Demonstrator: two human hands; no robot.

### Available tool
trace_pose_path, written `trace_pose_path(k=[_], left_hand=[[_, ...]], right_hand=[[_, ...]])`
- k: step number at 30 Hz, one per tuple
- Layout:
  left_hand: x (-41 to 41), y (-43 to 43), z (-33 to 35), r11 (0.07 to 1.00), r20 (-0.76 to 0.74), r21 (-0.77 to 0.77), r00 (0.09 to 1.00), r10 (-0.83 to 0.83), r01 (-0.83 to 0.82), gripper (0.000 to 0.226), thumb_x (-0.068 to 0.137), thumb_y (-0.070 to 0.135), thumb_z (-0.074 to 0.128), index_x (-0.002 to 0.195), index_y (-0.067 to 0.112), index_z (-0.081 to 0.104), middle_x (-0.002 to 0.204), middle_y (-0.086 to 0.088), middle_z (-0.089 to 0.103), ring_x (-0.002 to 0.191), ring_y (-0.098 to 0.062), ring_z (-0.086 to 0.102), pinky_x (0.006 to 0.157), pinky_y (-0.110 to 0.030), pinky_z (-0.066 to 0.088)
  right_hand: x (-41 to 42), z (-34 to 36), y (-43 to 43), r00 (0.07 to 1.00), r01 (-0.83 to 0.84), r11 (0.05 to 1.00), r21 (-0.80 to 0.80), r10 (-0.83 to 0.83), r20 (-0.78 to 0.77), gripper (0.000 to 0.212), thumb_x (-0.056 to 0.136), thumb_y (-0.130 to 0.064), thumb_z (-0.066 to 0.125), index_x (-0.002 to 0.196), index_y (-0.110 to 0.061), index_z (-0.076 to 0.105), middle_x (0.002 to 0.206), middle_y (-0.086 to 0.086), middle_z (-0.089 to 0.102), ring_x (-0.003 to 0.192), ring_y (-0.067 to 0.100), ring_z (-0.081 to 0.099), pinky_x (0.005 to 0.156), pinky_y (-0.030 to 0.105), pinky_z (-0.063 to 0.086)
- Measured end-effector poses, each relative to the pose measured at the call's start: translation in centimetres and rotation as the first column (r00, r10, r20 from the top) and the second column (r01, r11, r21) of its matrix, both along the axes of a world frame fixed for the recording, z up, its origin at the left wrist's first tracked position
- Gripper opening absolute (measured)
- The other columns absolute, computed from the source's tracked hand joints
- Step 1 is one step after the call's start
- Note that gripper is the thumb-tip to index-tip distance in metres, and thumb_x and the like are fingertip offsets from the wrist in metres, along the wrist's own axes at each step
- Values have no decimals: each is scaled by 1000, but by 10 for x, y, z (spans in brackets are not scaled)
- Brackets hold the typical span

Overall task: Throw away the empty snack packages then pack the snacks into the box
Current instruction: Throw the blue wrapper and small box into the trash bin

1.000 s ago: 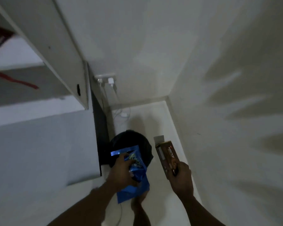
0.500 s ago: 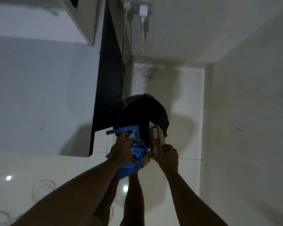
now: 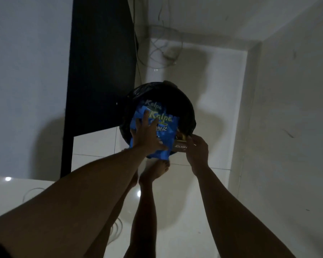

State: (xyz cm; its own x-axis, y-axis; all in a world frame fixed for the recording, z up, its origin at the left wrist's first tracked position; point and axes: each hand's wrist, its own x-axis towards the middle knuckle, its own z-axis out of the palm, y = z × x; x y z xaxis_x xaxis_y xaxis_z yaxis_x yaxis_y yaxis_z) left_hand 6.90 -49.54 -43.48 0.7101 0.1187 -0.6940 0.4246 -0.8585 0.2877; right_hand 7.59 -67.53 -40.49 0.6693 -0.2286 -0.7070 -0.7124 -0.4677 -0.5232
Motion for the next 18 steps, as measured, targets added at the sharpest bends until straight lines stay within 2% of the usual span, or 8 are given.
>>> trace_pose_path(k=[2, 5, 8, 11, 14, 18], left_hand=[[-1, 5, 0, 1000, 28, -21, 999, 17, -16, 114, 60, 60, 84, 152, 31, 24, 162, 1, -19, 147, -42, -3, 112, -65, 26], [-4, 11, 2, 1000, 27, -28, 1000, 13, -12, 107, 66, 50, 85, 152, 28, 26, 162, -1, -19, 147, -44, -2, 113, -63, 27], [-6, 17, 12, 999, 0, -41, 1000, 4, -4, 100, 69, 44, 85, 151, 29, 29, 162, -1, -19, 149, -41, -3, 113, -64, 26], [-7, 22, 29, 999, -25, -46, 1000, -10, 9, 93, 71, 43, 82, 148, 29, 32, 163, -3, -12, 149, -39, 1, 116, -62, 22], [-11, 25, 74, 997, 11, -43, 998, -61, 61, 90, 75, 44, 78, 150, 28, 30, 164, -6, -8, 149, -38, 4, 117, -58, 22], [-7, 31, 164, 992, 108, -74, 990, -96, 104, 82, 77, 45, 73, 147, 23, 36, 163, -7, 2, 148, -33, 13, 116, -48, 30]], right_hand=[[-1, 1, 0, 1000, 14, 1000, 9, -14, -24, 27, 95, -21, 58, 119, -11, 65, 109, 6, 69, 103, 25, 65, 89, 39, 53], [-3, 9, 7, 999, 18, 1000, 21, -17, -28, 32, 96, -21, 59, 125, -8, 62, 116, 8, 67, 110, 26, 63, 97, 42, 52], [-4, 24, 18, 998, -65, 998, 27, 65, 1, 26, 98, -17, 55, 118, -2, 63, 106, 10, 65, 102, 26, 61, 90, 38, 50], [-5, 33, 28, 975, -223, 975, -13, 223, -24, 19, 97, -25, 50, 106, -11, 59, 105, 6, 60, 100, 23, 57, 80, 27, 40], [-7, 66, 36, 947, -320, 947, -32, 320, -22, 38, 99, -27, 49, 132, -8, 57, 127, 10, 61, 117, 27, 58, 86, 22, 38], [4, 150, 44, 918, -388, 921, -44, 390, 71, 37, 100, -25, 50, 131, -8, 58, 126, 10, 63, 117, 26, 59, 86, 20, 39]])
